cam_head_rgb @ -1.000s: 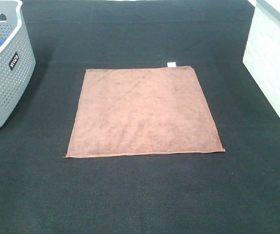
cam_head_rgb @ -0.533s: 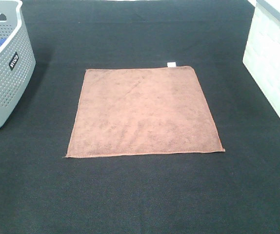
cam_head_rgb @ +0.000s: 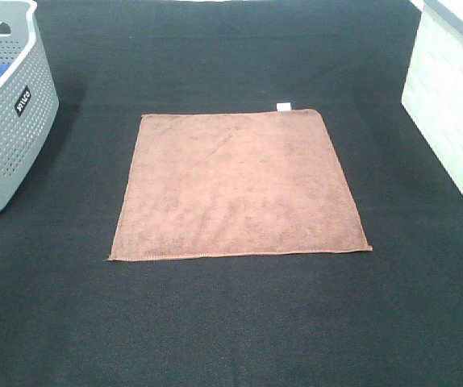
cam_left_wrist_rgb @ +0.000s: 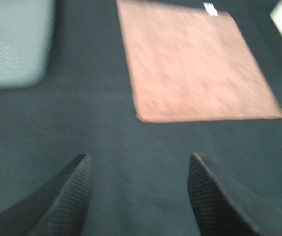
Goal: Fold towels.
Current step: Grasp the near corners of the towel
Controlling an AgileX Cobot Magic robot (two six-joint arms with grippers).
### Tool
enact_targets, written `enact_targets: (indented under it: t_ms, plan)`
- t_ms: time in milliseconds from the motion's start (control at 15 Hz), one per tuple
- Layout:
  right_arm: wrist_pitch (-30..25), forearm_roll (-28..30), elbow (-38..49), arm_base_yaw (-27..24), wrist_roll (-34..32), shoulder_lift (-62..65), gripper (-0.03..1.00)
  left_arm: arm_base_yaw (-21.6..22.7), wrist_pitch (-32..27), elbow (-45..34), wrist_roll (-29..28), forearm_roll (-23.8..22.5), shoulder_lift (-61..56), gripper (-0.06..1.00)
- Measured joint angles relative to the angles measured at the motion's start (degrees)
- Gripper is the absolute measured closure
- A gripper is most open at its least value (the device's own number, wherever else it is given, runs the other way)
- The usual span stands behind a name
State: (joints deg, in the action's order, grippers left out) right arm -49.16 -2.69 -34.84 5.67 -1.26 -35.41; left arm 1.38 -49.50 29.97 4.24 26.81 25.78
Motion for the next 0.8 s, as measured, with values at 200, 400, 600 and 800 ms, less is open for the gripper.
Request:
enact_targets:
  t_ms: [200,400,600,800]
  plan:
    - [1.1,-2.7,-1.9,0.2,2.2,-12.4,0.27,0.0,2.6,0.0,5.4,9.5,15.3,0.38]
    - [1.4,-6.5,-4.7,0.2,3.0,-21.5,0.27,0.0,5.8,0.0,11.9,15.7,24.9,0.38]
    - [5.2,-11.7,-7.3,0.2,4.8,-33.8,0.27,0.0,10.0,0.0,25.0,28.2,40.4,0.38]
    - [7.7,-20.8,-10.3,0.2,13.3,-44.5,0.27,0.0,11.0,0.0,40.3,42.9,55.5,0.36]
